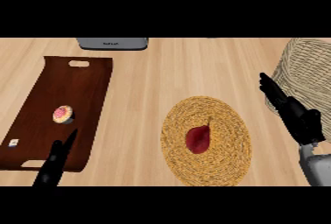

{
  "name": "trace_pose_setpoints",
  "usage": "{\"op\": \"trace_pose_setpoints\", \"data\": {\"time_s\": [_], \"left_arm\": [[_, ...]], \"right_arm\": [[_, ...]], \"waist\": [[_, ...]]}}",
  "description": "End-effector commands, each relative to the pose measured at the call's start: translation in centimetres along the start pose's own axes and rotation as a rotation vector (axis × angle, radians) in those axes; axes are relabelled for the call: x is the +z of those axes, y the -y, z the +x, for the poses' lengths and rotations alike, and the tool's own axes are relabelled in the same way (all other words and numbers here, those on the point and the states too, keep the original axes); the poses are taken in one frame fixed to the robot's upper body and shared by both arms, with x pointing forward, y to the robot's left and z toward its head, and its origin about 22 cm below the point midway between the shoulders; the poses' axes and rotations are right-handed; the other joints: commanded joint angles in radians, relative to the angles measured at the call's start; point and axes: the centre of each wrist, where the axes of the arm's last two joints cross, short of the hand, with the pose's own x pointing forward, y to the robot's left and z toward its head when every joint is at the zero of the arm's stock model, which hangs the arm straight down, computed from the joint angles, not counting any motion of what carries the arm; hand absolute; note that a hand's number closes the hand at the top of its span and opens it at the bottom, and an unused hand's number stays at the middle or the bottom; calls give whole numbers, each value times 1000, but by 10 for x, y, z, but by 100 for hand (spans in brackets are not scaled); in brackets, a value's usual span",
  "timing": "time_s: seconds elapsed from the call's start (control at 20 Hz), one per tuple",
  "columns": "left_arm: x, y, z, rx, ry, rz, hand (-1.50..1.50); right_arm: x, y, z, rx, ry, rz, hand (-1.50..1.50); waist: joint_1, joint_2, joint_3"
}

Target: Pick the pear from the placemat and place it in the basket

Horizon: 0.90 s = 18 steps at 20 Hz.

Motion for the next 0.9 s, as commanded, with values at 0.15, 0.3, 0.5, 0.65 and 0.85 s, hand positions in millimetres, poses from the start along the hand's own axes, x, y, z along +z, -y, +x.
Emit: {"op": "trace_pose_setpoints", "data": {"time_s": [0.15,0.3,0.5,0.65,0.85], "left_arm": [[78,15,-21,174,-28,3,0],[100,11,-17,201,-31,-18,0],[103,-1,-16,204,-45,17,0],[103,-7,-18,217,-64,39,0],[111,-11,-25,227,-96,60,0]], "right_arm": [[-32,-32,46,-269,226,-192,150],[-48,-71,82,-167,374,-34,150],[-55,-141,91,-226,360,-102,-150],[-60,-161,89,-121,288,-167,-150],[-72,-146,73,168,152,-250,-150]], "waist": [[-14,21,18],[9,29,13],[-4,31,10],[-26,24,7],[-65,8,-2]]}}
